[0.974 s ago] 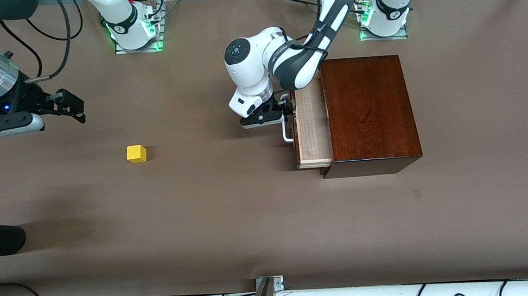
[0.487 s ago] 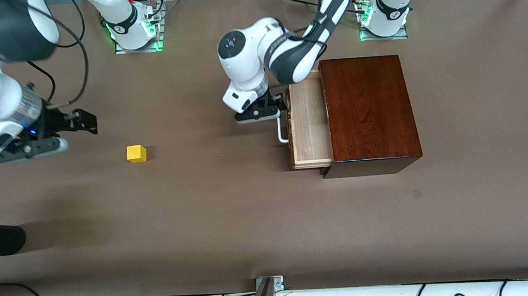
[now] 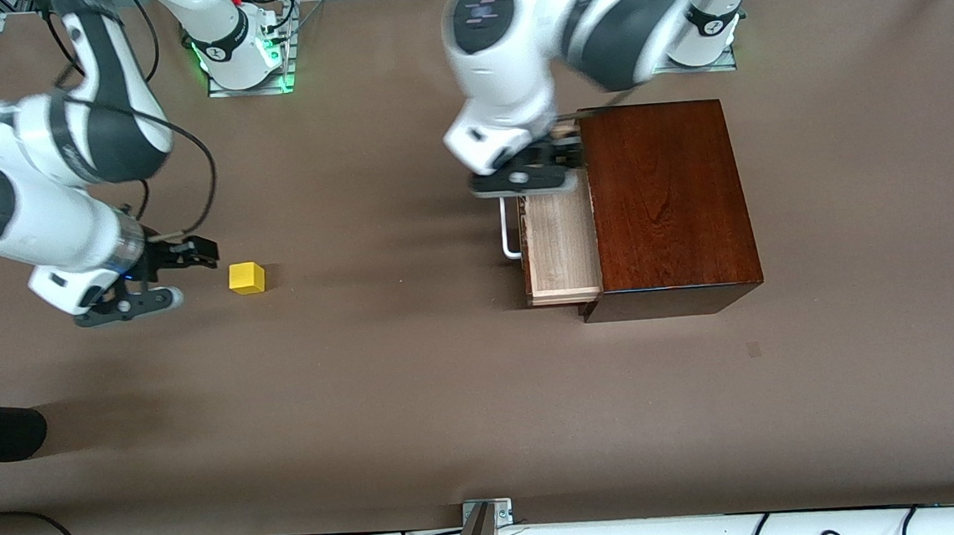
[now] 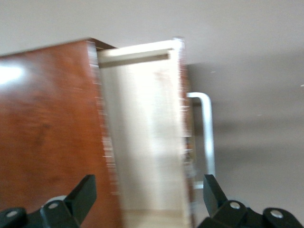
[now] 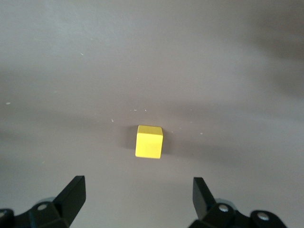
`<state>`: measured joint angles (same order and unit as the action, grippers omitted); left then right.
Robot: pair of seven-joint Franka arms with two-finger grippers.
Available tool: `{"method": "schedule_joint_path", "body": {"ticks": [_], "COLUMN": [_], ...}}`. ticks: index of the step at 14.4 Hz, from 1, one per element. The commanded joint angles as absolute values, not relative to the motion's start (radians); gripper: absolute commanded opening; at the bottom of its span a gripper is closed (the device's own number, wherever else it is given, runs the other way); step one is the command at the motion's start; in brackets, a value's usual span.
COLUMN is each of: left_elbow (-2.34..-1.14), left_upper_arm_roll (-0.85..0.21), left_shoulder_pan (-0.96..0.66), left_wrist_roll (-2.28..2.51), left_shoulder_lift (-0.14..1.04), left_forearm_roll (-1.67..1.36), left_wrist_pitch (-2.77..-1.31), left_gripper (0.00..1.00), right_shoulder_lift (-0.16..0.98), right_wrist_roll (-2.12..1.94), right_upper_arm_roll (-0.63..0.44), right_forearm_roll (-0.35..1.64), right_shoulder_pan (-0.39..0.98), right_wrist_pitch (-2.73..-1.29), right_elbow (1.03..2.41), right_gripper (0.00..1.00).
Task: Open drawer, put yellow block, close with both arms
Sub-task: 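Reach the right gripper to the yellow cube while the left gripper withdraws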
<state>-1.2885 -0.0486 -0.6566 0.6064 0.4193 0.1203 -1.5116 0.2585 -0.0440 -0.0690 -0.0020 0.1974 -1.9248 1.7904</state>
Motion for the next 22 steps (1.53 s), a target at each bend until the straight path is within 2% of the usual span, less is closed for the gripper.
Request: {"method": "schedule_joint_path", "body": {"ticks": [1, 5, 7, 9, 13, 17, 19, 20, 22], "left_elbow": [-1.305, -1.305, -1.318, -1.342, -1.510, -1.620, -1.660, -1.681, -1.738], "left_upper_arm_roll": [-0.058, -0.058, -0.045, -0.044, -0.041, -0.034, -0.011, -0.008, -0.005], "left_shoulder_pan": [-0.540, -0.361, -0.327, -0.258, -0.131, -0.042, -0.034, -0.028, 0.004], "left_wrist_roll": [0.418, 0.157, 0.045, 0.032, -0.125, -0.218, -0.206, -0.181, -0.155], "left_shoulder_lift": [0.335, 0.265, 0.240, 0.216, 0.080, -0.006, -0.034, -0.041, -0.055], "left_forearm_roll": [0.094, 0.055, 0.037, 0.022, 0.008, 0.008, -0.001, -0.003, -0.003], "left_wrist_pitch": [-1.448, -1.405, -1.411, -1.410, -1.472, -1.549, -1.558, -1.575, -1.647], "left_gripper": [1.00, 1.00, 1.00, 1.00, 1.00, 1.00, 1.00, 1.00, 1.00], "right_shoulder_lift": [0.232, 0.264, 0.287, 0.305, 0.339, 0.357, 0.376, 0.383, 0.387], "right_wrist_roll": [-0.020, 0.037, 0.038, 0.049, 0.049, 0.049, 0.040, 0.040, 0.034], "right_upper_arm_roll": [-0.064, -0.064, -0.063, -0.063, -0.064, -0.066, -0.067, -0.067, -0.067], "right_forearm_roll": [-0.002, 0.002, 0.005, 0.006, 0.006, 0.006, 0.006, 0.006, 0.006], "right_shoulder_pan": [0.195, 0.195, 0.195, 0.193, 0.192, 0.189, 0.183, 0.183, 0.183], "right_wrist_pitch": [-2.070, -2.274, -2.409, -2.477, -2.603, -2.625, -2.646, -2.648, -2.646], "right_elbow": [1.943, 2.081, 2.155, 2.195, 2.258, 2.266, 2.264, 2.261, 2.257], "right_gripper": [1.00, 1.00, 1.00, 1.00, 1.00, 1.00, 0.91, 0.81, 0.40]}}
